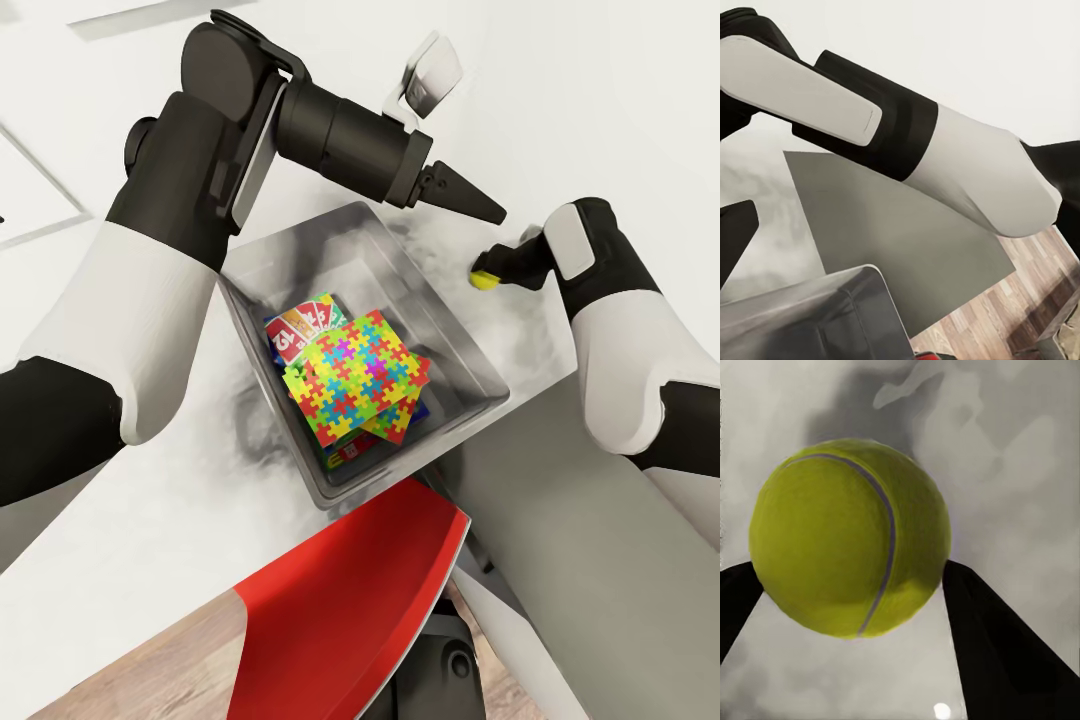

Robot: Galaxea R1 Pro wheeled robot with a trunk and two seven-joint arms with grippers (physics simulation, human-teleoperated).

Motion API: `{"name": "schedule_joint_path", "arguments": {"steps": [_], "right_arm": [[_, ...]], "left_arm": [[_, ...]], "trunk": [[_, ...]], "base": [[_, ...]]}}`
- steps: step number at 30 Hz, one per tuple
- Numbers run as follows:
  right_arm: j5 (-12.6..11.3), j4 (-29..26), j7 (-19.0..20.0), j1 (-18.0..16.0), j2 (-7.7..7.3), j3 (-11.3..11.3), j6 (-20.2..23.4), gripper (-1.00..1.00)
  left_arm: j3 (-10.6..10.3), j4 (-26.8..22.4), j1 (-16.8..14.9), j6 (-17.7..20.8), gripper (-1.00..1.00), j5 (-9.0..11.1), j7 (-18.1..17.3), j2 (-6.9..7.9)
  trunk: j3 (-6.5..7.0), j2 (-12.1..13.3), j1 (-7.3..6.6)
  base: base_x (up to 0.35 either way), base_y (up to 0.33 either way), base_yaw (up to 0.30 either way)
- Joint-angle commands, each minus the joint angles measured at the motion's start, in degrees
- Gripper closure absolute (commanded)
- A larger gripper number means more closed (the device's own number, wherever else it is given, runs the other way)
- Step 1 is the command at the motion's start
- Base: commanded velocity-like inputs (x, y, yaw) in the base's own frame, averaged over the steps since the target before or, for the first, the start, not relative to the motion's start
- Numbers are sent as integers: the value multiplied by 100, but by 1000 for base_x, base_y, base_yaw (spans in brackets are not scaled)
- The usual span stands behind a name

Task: Put all the toys in the child's room - the three board games (two on the bed and one on the table), the two jigsaw puzzles on the table, and the tennis ball on the table - inside the toy box on the table in the child's room.

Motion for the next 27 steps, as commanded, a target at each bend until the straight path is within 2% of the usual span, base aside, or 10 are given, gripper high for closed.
{"name": "schedule_joint_path", "arguments": {"steps": [1,14,27], "right_arm": [[-51,-3,-50,-1,-4,-9,12,100],[-42,-12,-58,3,19,-8,-1,100],[-56,-70,-46,11,4,-17,41,100]], "left_arm": [[1,0,-5,60,-100,-40,-42,-2],[0,0,-5,60,-100,-48,-42,-2],[-6,0,-5,60,-100,-58,-41,-2]], "trunk": [[-7,-9,3],[2,-9,3],[111,-9,3]], "base": [[0,0,0],[0,0,0],[0,0,0]]}}
